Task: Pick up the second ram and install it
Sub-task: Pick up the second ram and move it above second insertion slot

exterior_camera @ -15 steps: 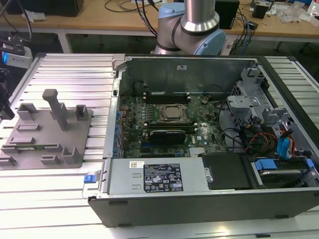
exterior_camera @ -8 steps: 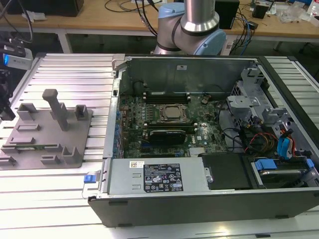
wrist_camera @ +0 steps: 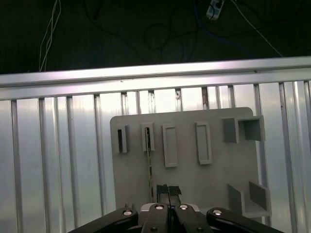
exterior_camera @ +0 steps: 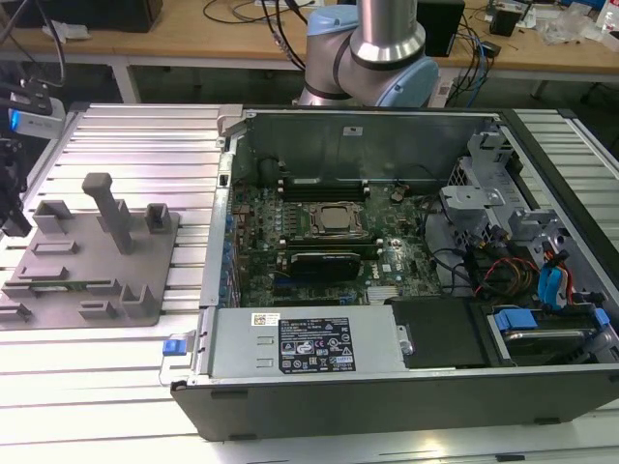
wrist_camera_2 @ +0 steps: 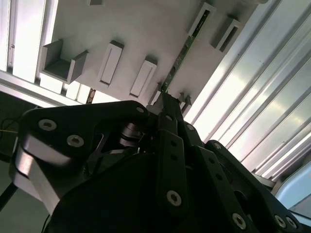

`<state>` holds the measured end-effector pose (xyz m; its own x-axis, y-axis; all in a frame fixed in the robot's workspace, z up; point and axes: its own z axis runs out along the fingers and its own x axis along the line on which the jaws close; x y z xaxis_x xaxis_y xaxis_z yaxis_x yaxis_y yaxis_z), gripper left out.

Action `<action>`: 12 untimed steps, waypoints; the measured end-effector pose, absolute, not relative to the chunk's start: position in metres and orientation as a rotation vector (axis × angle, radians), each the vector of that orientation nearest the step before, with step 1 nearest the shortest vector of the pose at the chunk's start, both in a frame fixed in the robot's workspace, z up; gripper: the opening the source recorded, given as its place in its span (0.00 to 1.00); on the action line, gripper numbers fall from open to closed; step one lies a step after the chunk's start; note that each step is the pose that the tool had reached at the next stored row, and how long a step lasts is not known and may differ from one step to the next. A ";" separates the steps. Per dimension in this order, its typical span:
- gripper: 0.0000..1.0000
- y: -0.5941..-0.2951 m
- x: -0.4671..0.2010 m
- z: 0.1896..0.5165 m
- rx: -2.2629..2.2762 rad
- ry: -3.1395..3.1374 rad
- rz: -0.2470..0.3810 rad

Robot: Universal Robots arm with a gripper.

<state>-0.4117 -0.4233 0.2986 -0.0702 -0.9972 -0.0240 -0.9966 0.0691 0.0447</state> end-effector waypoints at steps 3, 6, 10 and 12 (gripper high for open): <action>0.08 -0.423 -0.412 0.297 2.133 -2.287 -0.077; 0.08 -0.423 -0.412 0.295 2.133 -2.287 -0.077; 0.08 -0.424 -0.412 0.288 2.133 -2.287 -0.077; 0.08 -0.426 -0.412 0.284 2.133 -2.287 -0.077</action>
